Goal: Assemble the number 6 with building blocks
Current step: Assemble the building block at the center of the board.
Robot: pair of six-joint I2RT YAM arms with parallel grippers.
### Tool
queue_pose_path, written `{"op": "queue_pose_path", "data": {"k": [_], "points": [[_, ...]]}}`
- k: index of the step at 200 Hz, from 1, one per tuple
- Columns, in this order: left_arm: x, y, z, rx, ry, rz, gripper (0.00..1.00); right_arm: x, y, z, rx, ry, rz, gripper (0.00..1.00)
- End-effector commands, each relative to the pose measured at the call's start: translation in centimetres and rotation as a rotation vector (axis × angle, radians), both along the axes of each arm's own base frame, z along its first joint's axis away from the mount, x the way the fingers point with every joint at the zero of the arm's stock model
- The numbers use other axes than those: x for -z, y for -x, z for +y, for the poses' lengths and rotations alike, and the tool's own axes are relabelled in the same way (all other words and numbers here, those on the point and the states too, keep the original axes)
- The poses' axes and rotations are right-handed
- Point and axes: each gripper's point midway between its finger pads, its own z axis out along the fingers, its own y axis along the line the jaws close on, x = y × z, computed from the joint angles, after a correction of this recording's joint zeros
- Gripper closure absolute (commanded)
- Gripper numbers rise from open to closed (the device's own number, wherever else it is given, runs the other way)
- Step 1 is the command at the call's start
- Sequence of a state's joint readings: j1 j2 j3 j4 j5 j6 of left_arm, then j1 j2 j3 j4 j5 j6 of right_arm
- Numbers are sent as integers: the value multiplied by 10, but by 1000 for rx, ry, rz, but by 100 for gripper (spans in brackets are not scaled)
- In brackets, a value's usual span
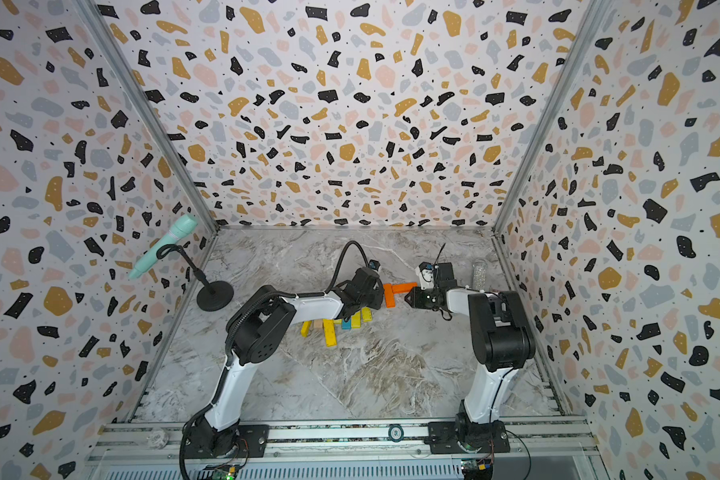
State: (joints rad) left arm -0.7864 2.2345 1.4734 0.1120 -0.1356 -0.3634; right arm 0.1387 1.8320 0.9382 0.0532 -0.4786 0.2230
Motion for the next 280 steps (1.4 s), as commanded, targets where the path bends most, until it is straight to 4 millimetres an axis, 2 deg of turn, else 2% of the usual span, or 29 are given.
{"op": "queue_pose_path", "data": {"k": [1,95,280], "points": [[-4,-6,-7,5,15,-4,99,-2,-6,1,2,-2,-1,70],[10,-13,3,-15,-16,11,100,5,-13,4,10,-20,13,74],[17,-17,-2,16,-5,5,100,17,-17,11,13,-36,33,77]]}}
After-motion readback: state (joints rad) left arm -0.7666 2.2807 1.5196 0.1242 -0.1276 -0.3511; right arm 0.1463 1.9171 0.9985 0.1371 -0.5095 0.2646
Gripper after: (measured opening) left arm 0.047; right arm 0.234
